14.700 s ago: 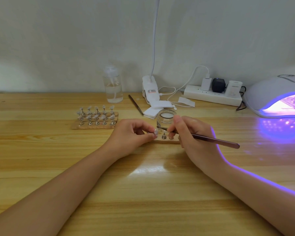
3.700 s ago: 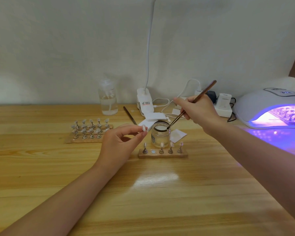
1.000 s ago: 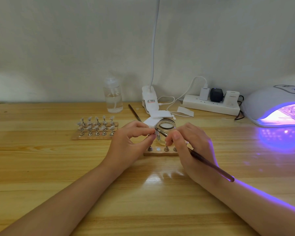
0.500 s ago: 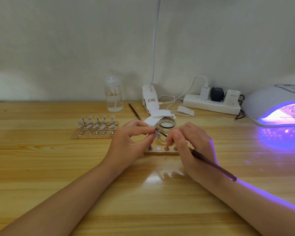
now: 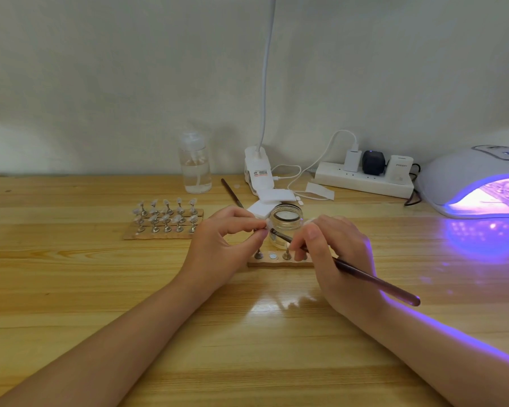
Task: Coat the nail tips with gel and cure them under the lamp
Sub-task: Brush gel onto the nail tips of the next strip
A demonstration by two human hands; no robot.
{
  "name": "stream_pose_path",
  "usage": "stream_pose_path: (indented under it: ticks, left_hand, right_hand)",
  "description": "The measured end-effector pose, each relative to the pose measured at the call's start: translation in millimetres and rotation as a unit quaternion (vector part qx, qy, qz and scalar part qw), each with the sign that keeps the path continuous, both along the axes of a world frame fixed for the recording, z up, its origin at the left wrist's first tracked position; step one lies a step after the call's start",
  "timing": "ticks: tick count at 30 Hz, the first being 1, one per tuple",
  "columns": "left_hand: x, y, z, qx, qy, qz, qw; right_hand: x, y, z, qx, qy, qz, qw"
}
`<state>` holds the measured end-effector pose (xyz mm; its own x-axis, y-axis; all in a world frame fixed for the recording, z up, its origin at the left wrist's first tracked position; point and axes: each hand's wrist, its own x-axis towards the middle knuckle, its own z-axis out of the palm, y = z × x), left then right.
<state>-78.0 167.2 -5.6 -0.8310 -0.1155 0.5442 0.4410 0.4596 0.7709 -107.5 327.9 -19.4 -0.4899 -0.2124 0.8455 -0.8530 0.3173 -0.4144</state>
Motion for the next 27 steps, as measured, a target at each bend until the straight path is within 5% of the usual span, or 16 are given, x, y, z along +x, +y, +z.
stream_pose_path:
  ticks: [27]
  left_hand:
    - [-0.1, -0.9, -0.7, 0.000, -0.010, -0.004, 1.000]
  right_hand:
    - [-0.9, 0.2, 1.2, -0.032, -0.019, 0.031, 0.999]
